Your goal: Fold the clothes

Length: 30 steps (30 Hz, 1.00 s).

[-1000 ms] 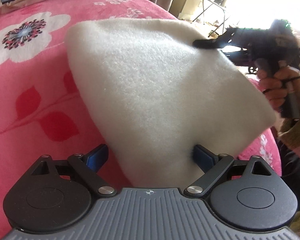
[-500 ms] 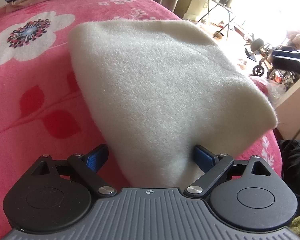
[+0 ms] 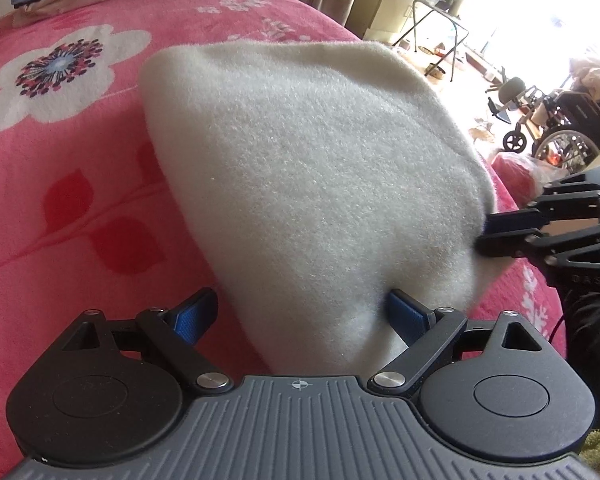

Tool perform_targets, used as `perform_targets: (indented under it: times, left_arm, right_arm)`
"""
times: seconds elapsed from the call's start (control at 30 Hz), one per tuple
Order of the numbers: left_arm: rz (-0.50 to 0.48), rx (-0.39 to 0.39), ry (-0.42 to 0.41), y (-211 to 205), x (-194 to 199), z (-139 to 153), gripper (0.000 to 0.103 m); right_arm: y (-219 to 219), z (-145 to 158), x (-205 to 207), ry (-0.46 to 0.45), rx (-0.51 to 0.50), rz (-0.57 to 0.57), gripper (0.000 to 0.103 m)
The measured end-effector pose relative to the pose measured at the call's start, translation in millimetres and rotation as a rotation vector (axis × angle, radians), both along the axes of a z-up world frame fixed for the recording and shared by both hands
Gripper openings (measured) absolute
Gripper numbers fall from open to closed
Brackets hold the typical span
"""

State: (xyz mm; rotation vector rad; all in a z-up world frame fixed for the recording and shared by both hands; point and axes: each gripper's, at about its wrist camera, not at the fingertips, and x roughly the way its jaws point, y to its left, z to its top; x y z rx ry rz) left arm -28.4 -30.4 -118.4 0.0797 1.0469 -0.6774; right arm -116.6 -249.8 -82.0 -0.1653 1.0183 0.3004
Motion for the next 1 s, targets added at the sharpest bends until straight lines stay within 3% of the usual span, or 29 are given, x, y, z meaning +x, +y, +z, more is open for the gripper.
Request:
perform_targets:
  times: [0.17, 0.4, 0.7, 0.73, 0.77, 0.8, 0.83, 1.0]
  left_arm:
    - [0.004, -0.008, 0.015, 0, 3, -3, 0.092]
    - [0.009, 0.003, -0.001, -3, -1, 0, 0.092]
    - [0.023, -0.01, 0.011, -5, -3, 0, 0.092]
    - [0.025, -0.015, 0.016, -5, -3, -1, 0.092]
    - [0.027, -0.017, 0.017, -5, -3, -1, 0.092]
    - [0.029, -0.019, 0.019, -5, -3, -1, 0.092]
    - [0.031, -0.021, 0.02, -5, -4, -1, 0.092]
    - [0.032, -0.024, 0.017, -4, -6, 0, 0.091]
  right_arm:
    - [0, -9, 4, 0.03, -0.017, -0.007, 0.017]
    - [-24, 11, 8, 0.083, 0.136, -0.103, 0.018]
    - [0, 40, -3, -0.009, 0.01, -0.017, 0.019]
    - [0, 45, -2, -0.028, 0.004, -0.022, 0.021]
    - [1, 50, -2, -0.048, -0.007, -0.033, 0.029]
    - [2, 55, -1, -0.069, -0.018, -0.043, 0.045]
    - [3, 60, -1, -0.09, -0.029, -0.054, 0.051]
    - [18, 72, 1, -0.182, -0.142, -0.035, 0.051]
